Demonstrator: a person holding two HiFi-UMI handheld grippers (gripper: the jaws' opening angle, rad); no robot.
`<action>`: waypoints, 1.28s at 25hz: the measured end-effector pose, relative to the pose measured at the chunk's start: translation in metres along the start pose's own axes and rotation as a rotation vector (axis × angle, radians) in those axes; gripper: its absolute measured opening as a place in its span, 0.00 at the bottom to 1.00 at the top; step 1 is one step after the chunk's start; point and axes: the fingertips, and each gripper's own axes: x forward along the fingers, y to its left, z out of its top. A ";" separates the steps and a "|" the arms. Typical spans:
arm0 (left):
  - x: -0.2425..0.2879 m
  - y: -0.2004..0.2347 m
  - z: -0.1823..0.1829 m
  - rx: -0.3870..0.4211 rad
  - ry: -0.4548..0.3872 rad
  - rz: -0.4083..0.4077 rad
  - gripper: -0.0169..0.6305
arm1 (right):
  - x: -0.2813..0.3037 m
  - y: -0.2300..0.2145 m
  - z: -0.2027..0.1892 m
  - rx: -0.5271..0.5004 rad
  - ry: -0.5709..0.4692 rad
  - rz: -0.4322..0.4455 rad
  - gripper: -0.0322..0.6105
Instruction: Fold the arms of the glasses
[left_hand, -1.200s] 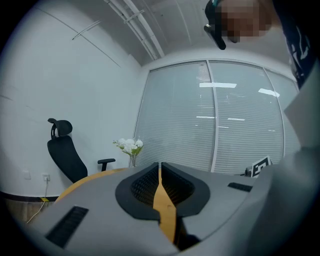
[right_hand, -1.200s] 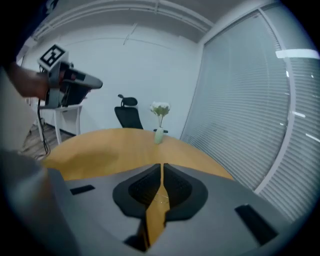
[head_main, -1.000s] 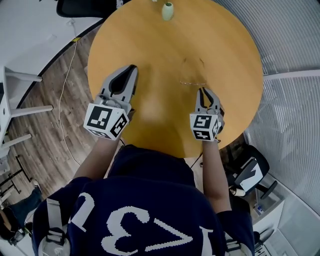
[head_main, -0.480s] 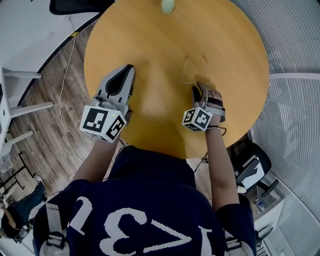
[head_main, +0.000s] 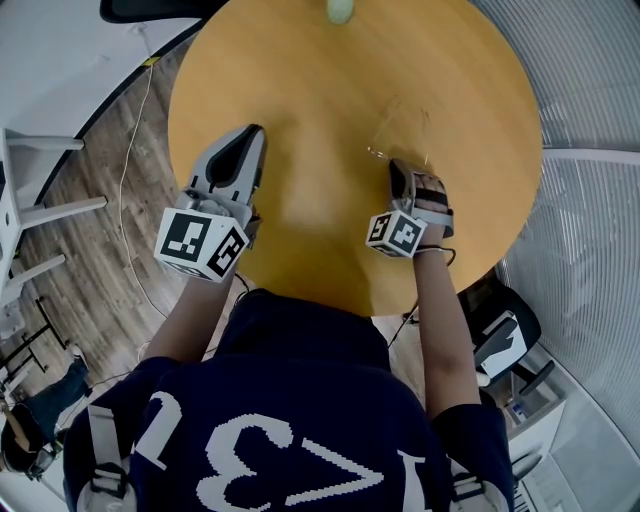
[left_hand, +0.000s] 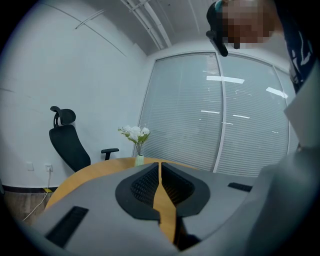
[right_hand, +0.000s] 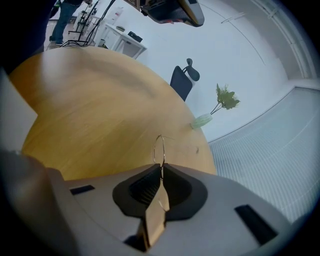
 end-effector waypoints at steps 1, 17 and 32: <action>0.001 -0.001 0.000 0.002 -0.001 -0.004 0.07 | -0.002 -0.002 0.001 -0.004 -0.005 -0.001 0.11; 0.020 -0.064 -0.036 -0.070 0.148 -0.364 0.07 | -0.091 -0.030 0.062 -0.057 -0.188 0.096 0.10; 0.023 -0.084 -0.035 -0.265 0.226 -0.523 0.24 | -0.167 -0.017 0.119 -0.229 -0.312 0.126 0.10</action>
